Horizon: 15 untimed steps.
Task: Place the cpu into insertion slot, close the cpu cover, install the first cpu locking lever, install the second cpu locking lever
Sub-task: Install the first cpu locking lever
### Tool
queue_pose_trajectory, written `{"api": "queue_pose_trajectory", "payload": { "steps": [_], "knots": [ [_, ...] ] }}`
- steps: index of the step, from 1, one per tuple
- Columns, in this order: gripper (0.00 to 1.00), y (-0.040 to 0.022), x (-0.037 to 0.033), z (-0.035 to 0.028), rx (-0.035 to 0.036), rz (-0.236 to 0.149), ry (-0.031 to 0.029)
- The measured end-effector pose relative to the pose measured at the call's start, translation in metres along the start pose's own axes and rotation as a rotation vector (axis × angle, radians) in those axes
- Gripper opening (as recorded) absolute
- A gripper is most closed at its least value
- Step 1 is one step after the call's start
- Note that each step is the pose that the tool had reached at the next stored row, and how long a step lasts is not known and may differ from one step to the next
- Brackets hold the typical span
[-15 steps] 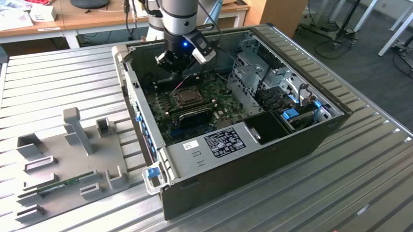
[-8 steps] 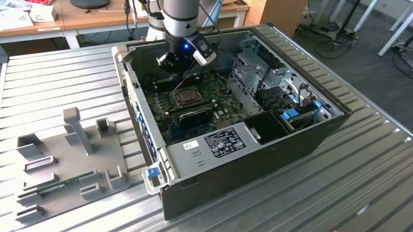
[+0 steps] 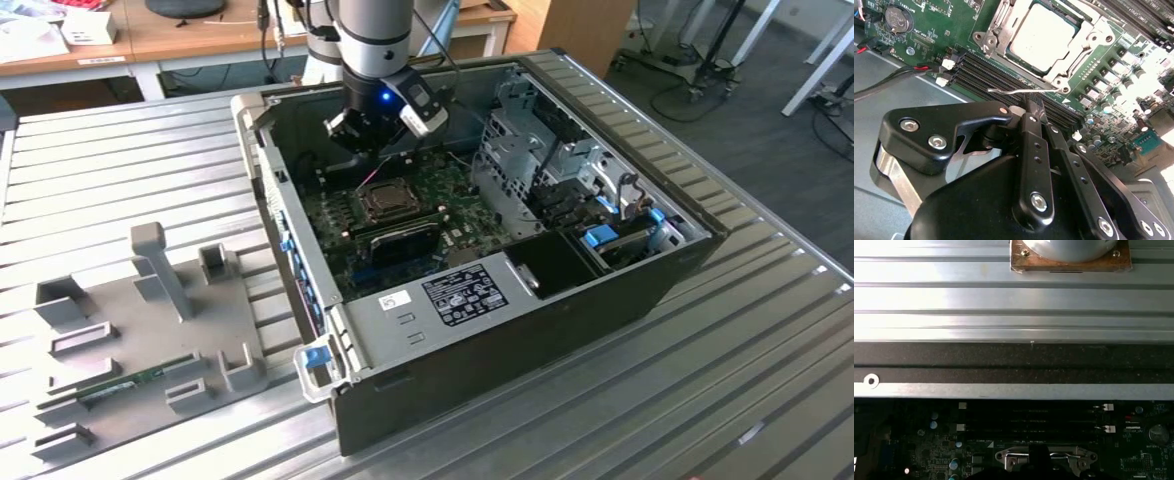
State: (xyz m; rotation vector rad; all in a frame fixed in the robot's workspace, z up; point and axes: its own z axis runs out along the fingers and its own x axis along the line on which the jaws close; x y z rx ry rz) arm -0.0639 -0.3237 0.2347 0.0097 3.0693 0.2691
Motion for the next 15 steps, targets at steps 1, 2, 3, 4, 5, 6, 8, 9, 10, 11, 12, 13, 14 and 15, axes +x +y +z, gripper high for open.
{"api": "queue_pose_trajectory", "payload": {
  "steps": [1,2,3,4,5,6,8,9,10,11,12,13,14,15],
  "knots": [
    [0.11,0.0003,-0.0001,0.0,-0.0004,0.0,0.0001],
    [0.11,0.0003,-0.0002,0.0001,-0.0009,0.0,0.0001],
    [0.11,0.0003,-0.0005,0.0003,-0.0015,0.0,0.0001],
    [0.11,0.0004,-0.0014,0.0008,-0.0021,0.0,0.0],
    [0.11,0.0003,-0.0028,0.0013,-0.0021,0.0,0.0],
    [0.11,0.0002,-0.0046,0.002,-0.0021,0.0,0.0],
    [0.11,0.0001,-0.0074,0.0032,-0.0024,0.0,0.0],
    [0.11,0.0001,-0.0077,0.0036,-0.0033,0.0,-0.0001],
    [0.11,0.0002,-0.0077,0.004,-0.0041,0.0,0.0],
    [0.11,0.0005,-0.0077,0.0043,-0.0049,0.0,0.0001],
    [0.11,0.0011,-0.0077,0.0046,-0.0059,0.0,0.0001],
    [0.11,0.0018,-0.0077,0.005,-0.0071,0.001,0.0001],
    [0.11,0.0026,-0.0076,0.0054,-0.0084,0.001,0.0001],
    [0.11,0.0032,-0.0076,0.0058,-0.0099,0.001,0.0001]
  ]
}}
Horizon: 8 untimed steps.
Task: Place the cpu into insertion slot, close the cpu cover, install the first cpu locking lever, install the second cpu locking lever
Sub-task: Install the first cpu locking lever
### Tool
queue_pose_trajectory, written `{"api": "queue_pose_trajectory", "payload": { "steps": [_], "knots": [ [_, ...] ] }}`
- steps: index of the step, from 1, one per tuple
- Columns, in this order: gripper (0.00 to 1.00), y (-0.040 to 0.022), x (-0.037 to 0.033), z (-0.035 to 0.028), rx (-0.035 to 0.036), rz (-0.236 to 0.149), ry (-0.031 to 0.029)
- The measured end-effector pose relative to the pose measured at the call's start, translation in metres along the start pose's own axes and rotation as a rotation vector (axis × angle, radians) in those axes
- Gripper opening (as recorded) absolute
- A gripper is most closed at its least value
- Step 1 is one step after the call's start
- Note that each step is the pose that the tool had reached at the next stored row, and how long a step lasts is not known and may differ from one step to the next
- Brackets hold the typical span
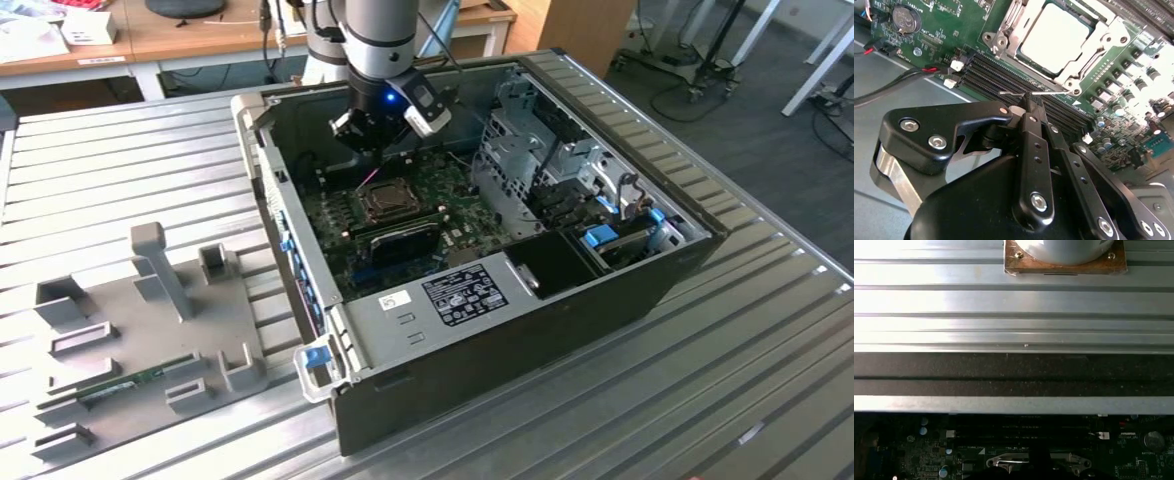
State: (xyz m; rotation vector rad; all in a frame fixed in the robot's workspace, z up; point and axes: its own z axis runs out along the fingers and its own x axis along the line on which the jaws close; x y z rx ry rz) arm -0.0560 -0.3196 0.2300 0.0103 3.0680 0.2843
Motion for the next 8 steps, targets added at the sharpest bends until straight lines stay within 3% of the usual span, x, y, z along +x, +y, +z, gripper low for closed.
{"api": "queue_pose_trajectory", "payload": {
  "steps": [8],
  "knots": [
    [0.11,-0.0002,0.0004,0.0079,-0.0053,0.0,-0.0001]
  ]
}}
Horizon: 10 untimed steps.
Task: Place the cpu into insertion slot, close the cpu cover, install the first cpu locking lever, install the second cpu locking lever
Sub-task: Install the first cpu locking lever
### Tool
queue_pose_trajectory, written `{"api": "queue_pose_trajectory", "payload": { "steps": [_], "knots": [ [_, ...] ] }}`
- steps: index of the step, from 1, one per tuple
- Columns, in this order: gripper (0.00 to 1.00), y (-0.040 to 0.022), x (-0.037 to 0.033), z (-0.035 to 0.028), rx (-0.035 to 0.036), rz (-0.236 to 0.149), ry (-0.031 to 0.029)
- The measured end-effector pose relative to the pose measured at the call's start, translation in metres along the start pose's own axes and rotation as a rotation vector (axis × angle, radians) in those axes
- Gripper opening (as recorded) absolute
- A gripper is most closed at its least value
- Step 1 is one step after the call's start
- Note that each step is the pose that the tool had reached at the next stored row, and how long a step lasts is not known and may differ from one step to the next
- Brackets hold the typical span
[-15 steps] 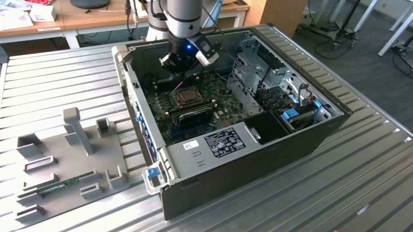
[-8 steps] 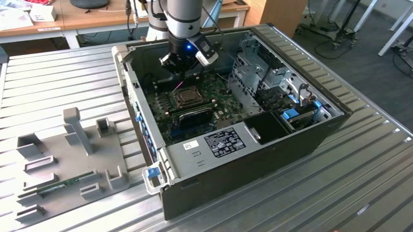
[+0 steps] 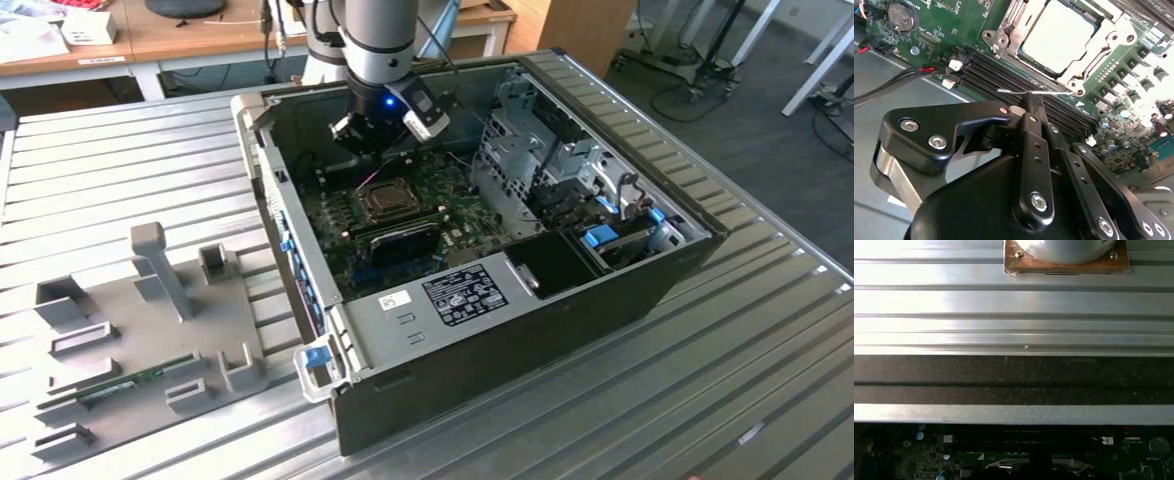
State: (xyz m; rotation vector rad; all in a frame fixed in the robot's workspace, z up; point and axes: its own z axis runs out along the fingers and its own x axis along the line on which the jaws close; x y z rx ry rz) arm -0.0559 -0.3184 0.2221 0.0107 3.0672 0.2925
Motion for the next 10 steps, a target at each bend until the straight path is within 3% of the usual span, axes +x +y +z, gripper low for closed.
{"api": "queue_pose_trajectory", "payload": {
  "steps": [10],
  "knots": [
    [0.11,-0.0019,-0.0045,0.0099,-0.0016,0.001,0.0]
  ]
}}
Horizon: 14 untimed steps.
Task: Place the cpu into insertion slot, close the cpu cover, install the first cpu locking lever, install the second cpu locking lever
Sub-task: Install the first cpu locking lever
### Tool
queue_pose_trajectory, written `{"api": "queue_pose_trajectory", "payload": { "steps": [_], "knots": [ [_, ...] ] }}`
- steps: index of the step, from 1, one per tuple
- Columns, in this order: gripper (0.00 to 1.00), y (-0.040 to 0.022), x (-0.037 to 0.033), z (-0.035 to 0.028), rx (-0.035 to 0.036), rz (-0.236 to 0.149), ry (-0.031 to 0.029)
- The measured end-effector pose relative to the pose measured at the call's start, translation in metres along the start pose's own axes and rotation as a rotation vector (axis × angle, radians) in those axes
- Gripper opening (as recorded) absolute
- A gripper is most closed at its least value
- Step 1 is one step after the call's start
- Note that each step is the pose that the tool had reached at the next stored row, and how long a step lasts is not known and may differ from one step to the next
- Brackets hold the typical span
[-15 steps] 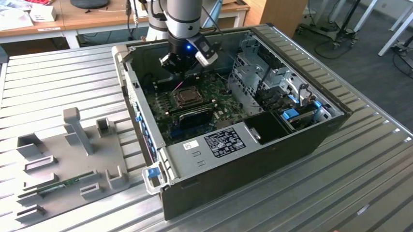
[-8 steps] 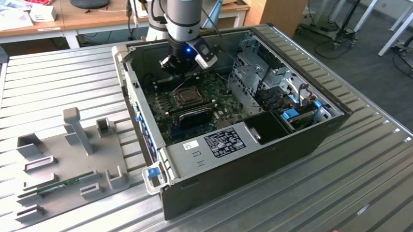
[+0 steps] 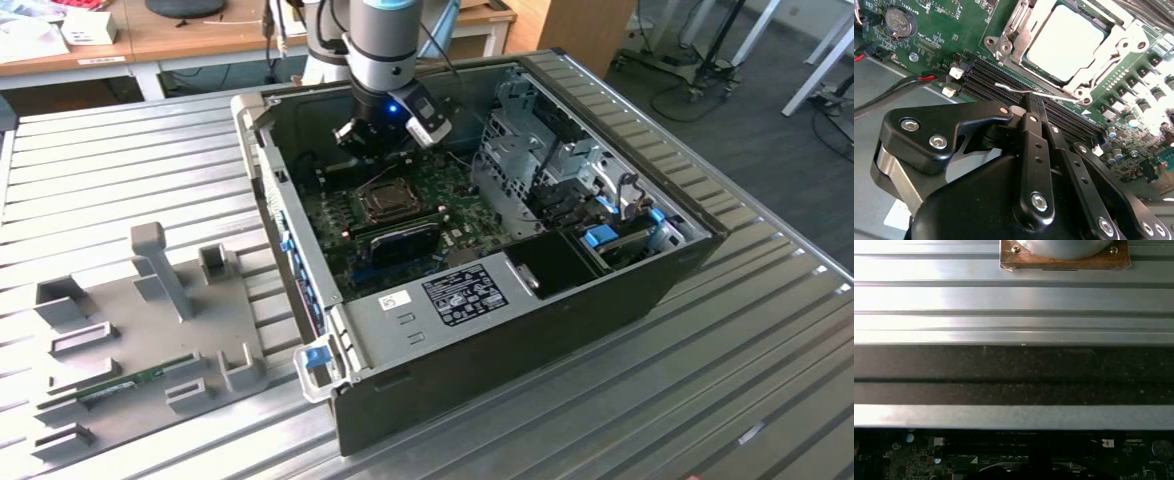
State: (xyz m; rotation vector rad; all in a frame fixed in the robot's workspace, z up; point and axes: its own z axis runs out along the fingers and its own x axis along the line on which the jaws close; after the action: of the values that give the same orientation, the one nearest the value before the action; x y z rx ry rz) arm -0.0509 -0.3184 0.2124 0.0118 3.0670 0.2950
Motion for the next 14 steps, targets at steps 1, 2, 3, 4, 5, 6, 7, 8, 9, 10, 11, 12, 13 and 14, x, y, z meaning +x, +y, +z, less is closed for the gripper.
{"api": "queue_pose_trajectory", "payload": {
  "steps": [1,2,3,4,5,6,7,8,9,10,11,12,13,14],
  "knots": [
    [0.11,-0.0002,-0.0005,0.0009,0.0,0.0,-0.0001],
    [0.11,-0.0003,-0.0011,0.0018,0.0,0.0,-0.0001],
    [0.11,-0.0005,-0.0016,0.0027,0.0,0.0,-0.0001],
    [0.11,-0.0006,-0.002,0.0035,-0.0001,0.0,-0.0001],
    [0.11,-0.0007,-0.0022,0.0039,0.0,0.0,-0.0002],
    [0.11,-0.0007,-0.0022,0.0039,0.0002,0.0,-0.0001],
    [0.11,-0.0008,-0.0022,0.0039,0.0003,0.001,0.0],
    [0.11,-0.0007,-0.0022,0.004,0.0002,0.0,-0.0001],
    [0.11,-0.0008,-0.0023,0.0041,0.0,0.0,-0.0002],
    [0.11,-0.0008,-0.0024,0.0043,-0.0001,0.0,-0.0001],
    [0.11,-0.0008,-0.0027,0.0046,-0.0002,0.0,-0.0002],
    [0.11,-0.0008,-0.0033,0.0048,-0.0001,0.0,-0.0002],
    [0.11,-0.0009,-0.004,0.0051,-0.0001,0.0,-0.0002],
    [0.11,-0.001,-0.0047,0.0054,-0.0001,0.0,-0.0002]
  ]
}}
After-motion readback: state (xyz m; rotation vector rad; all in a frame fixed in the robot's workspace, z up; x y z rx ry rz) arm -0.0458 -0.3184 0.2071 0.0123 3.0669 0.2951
